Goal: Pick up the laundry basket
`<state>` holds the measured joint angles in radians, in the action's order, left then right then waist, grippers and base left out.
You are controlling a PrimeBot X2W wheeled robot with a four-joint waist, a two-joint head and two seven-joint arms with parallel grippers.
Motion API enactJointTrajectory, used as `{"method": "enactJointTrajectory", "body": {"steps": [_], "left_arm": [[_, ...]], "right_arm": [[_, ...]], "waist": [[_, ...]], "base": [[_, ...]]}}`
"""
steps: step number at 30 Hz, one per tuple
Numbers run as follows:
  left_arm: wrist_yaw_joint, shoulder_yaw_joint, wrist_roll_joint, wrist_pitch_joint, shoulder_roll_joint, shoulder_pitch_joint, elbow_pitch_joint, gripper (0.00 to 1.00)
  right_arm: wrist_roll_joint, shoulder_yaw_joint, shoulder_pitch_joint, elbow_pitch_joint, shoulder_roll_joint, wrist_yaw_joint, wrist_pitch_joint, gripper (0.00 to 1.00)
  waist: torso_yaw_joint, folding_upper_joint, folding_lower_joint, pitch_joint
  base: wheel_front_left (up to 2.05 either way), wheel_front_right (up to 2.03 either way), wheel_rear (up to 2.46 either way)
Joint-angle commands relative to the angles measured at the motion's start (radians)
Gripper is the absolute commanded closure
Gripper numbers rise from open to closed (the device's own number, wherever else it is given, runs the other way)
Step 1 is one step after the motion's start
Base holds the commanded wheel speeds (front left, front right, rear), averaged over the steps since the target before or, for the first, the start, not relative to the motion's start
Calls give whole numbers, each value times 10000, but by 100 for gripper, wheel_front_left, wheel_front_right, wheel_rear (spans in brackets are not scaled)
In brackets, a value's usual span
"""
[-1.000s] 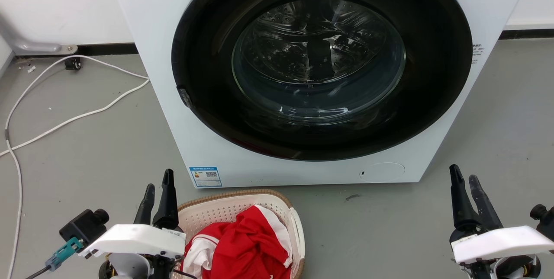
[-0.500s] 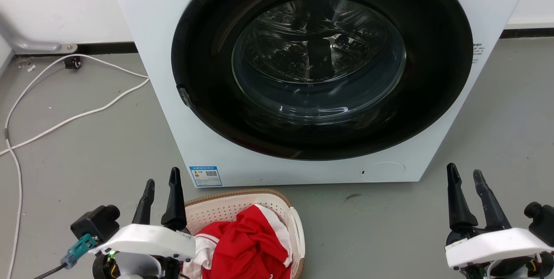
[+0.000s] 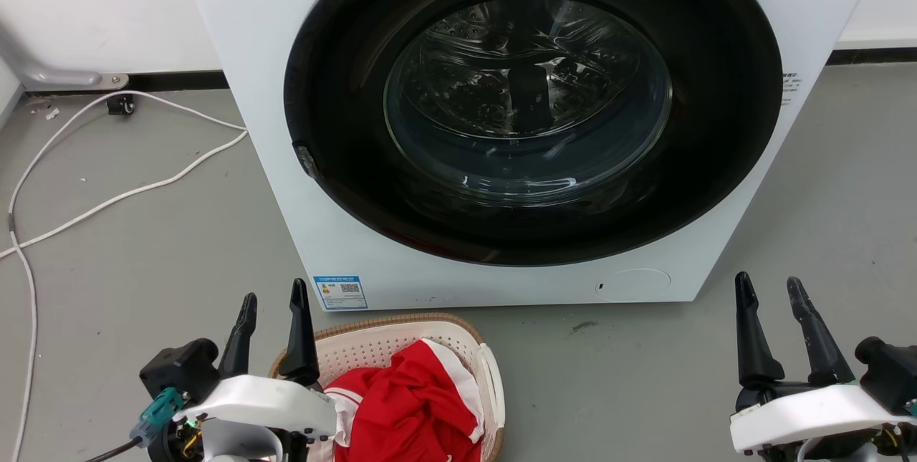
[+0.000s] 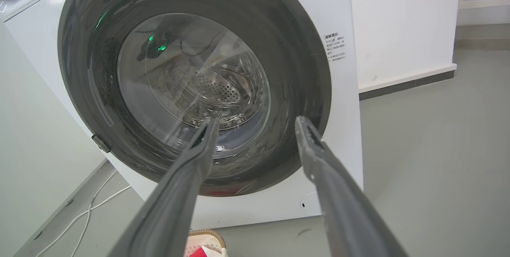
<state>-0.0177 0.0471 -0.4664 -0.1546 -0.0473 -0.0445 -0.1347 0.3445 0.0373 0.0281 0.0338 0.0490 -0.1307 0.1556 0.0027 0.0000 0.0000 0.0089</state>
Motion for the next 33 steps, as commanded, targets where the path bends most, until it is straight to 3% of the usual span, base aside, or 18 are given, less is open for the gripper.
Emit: {"method": "enactJointTrajectory", "body": {"steps": [1,33], "left_arm": [[-14,23,240,-106,-32,21,121,0],[-281,331,2939,-804,-39,254,-24,0]], "right_arm": [[-251,-19,69,-154,19,0,89,0],[-2738,27,428,-740,19,1,788,0]], "waist": [[-3,0,0,1],[-28,0,0,-32]], "base": [[0,0,0],[0,0,0]]}}
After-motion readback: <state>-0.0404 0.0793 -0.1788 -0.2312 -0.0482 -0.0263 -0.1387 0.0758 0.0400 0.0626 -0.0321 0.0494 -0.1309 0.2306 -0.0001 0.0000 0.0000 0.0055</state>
